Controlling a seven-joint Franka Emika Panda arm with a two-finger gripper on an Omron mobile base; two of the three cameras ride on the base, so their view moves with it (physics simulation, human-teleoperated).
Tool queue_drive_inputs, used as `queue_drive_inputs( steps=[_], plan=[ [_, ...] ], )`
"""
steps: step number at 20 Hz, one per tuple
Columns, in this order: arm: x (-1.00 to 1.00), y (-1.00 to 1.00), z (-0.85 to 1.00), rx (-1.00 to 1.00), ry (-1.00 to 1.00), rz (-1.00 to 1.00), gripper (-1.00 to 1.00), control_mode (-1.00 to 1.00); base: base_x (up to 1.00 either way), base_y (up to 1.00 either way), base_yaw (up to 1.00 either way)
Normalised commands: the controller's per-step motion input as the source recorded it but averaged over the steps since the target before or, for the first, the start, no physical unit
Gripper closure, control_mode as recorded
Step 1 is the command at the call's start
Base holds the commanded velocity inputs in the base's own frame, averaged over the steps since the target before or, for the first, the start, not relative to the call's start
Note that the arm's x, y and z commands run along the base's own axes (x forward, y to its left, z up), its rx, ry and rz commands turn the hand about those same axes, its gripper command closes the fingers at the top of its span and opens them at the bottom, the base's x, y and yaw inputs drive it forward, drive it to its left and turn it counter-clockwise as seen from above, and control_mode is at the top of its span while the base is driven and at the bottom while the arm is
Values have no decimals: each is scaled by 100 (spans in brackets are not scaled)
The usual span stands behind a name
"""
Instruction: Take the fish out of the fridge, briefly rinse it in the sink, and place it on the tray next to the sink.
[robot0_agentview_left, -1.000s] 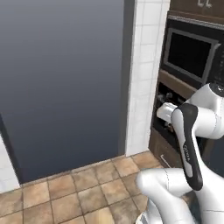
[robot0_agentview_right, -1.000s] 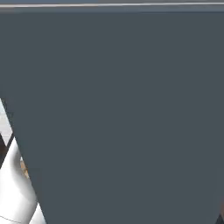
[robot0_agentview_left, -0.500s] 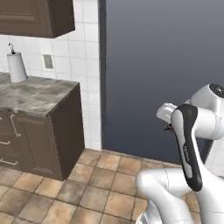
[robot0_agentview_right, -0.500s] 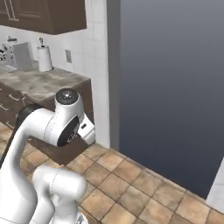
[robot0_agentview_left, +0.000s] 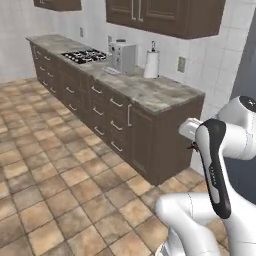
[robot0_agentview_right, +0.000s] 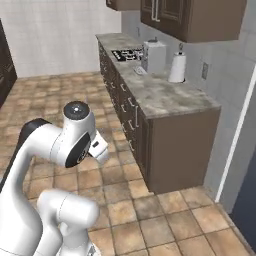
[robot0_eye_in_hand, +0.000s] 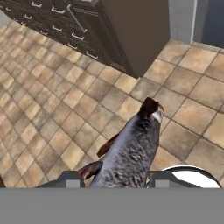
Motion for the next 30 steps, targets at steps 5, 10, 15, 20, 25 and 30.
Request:
queue_drive_inputs(
  steps=[5,10,15,20,25,30],
  plan=[
    [0,0,0,0,0,0,100,100,0,0,99],
    [0,0,0,0,0,0,100,100,3,-1,94],
    [0,0,0,0,0,0,100,100,14,-7,88],
    [0,0,0,0,0,0,100,100,81,-53,58],
    [0,0,0,0,0,0,100,100,100,-95,21],
    [0,0,0,0,0,0,100,100,100,-100,1]
  ],
)
